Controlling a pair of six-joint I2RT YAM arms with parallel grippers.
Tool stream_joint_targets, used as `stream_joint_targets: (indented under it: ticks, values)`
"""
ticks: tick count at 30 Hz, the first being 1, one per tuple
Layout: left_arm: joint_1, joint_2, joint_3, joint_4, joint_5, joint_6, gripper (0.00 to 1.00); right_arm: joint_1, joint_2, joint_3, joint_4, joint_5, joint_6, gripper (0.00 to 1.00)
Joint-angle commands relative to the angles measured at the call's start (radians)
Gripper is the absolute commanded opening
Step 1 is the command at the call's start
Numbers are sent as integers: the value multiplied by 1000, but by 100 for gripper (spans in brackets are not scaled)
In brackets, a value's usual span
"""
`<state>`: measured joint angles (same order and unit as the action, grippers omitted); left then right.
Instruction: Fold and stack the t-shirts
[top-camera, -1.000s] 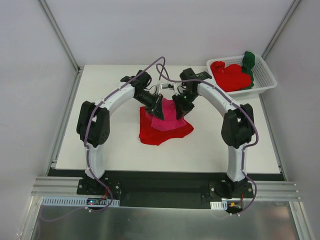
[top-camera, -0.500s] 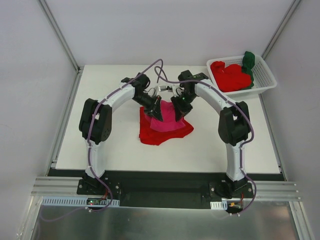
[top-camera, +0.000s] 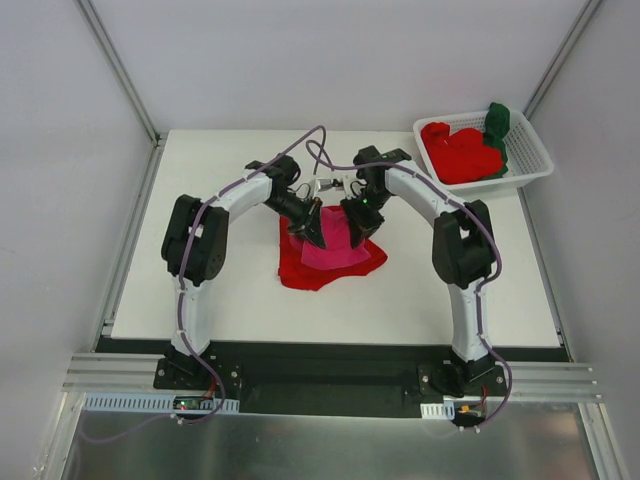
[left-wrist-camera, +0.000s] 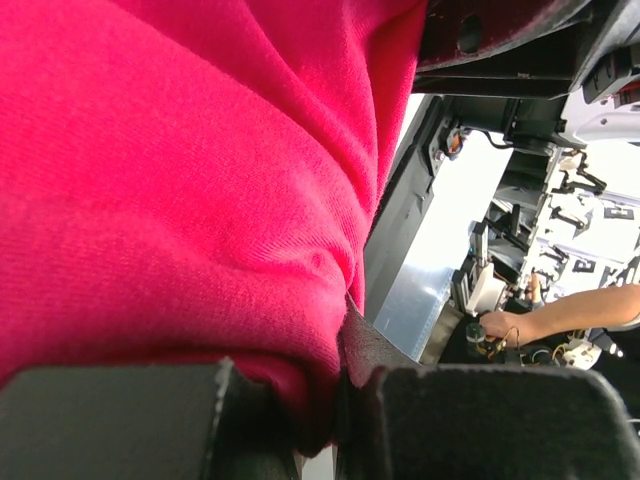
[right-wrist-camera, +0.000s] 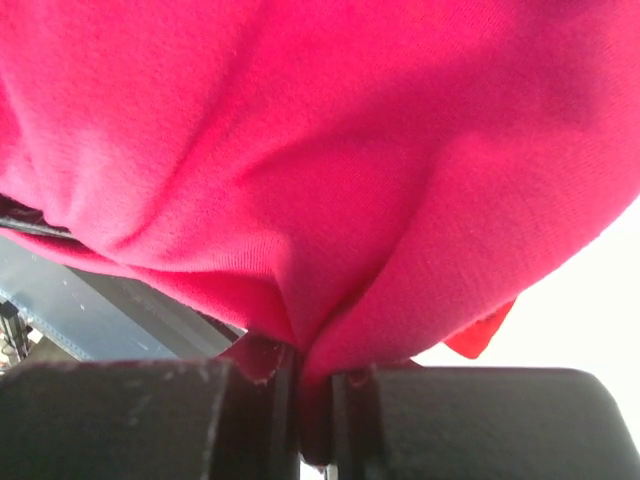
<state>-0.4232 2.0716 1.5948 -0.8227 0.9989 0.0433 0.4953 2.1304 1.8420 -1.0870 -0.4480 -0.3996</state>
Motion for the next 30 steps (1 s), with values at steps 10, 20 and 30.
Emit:
stream_joint_targets:
  ticks: [10,20,30]
  values:
    - [-3,111,62,-161,-9,55,0,3,54,95,81,98,-81,1]
    - [1,9,25,-211,-112,66,99,3,-42,122,64,175,-79,100]
    - [69,-134,2,-299,-207,161,99,3,-188,122,90,270,-77,100]
